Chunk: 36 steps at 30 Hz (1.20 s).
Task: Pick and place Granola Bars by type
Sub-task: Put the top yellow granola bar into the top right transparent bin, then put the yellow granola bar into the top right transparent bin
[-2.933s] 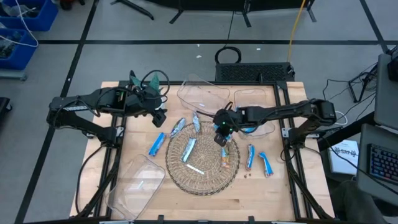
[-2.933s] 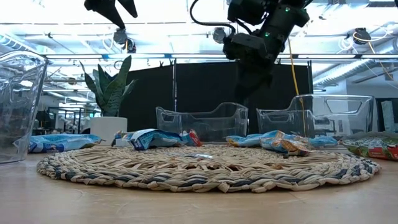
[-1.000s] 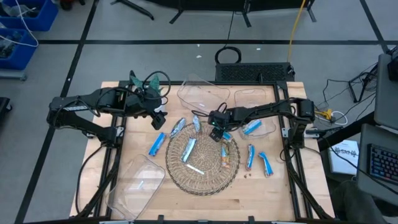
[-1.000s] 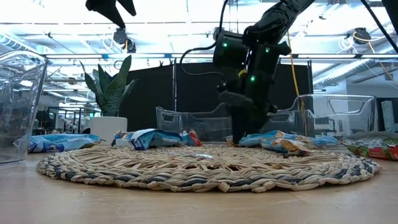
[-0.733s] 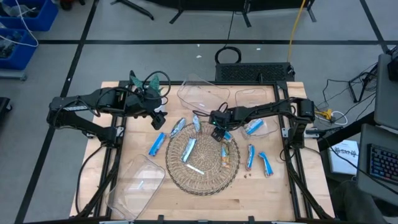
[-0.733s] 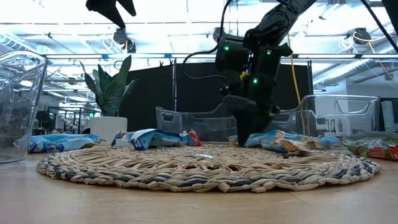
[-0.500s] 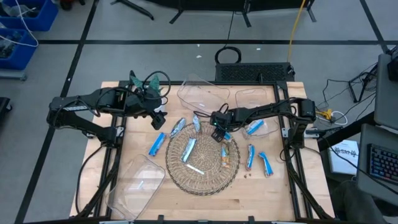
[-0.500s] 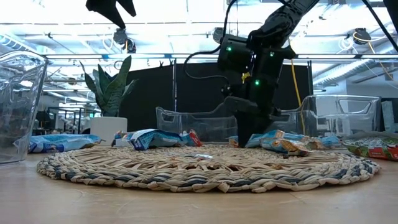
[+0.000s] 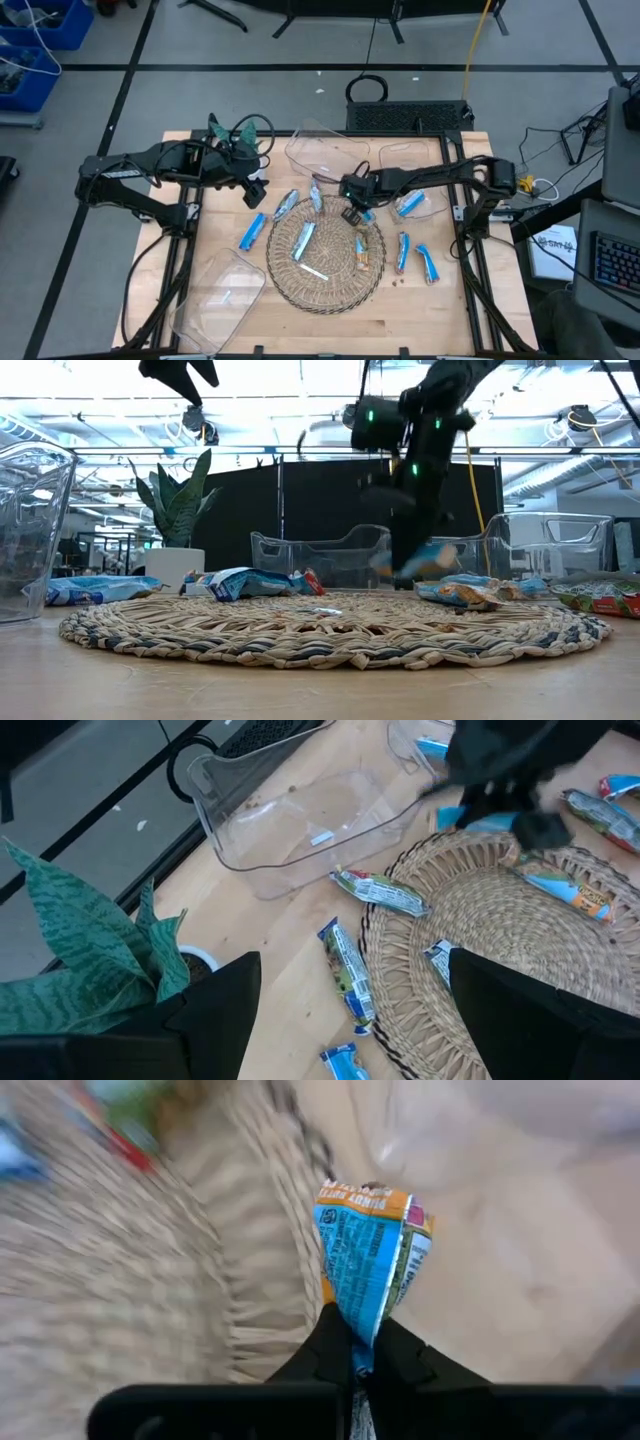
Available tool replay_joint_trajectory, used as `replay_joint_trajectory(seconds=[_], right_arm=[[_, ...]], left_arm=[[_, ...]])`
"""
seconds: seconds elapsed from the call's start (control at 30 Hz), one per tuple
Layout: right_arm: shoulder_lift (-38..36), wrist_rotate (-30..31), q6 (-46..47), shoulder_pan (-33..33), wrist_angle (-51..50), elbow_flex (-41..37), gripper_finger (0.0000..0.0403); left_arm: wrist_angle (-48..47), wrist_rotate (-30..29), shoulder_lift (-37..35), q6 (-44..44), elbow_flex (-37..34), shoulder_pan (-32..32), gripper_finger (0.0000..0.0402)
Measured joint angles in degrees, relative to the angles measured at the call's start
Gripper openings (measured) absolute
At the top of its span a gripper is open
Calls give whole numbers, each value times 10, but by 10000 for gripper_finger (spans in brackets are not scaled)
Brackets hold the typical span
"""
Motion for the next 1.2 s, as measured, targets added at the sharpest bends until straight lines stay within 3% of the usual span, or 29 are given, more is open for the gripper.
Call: replay_joint_trajectory(seconds=[0.23,0.43,0.53,0.77,0.93,1.2], right_arm=[[-114,18,41,4,-107,19,4],[-213,140,35,-20,-276,-2,3],[-238,136,12,-63,-254,-53,3],[-248,78,-4,-135,-101,-210,9],[-249,76,-42,-151,-90,-234,81],[-269,31,-140,-161,-127,-176,223]], left_arm=[[1,0,0,3,0,19,324],[1,1,0,3,0,31,324],[1,1,0,2,0,38,324],[4,20,0,1,0,44,324],[-2,56,10,-34,0,35,324],[-2,46,17,-101,0,15,324]])
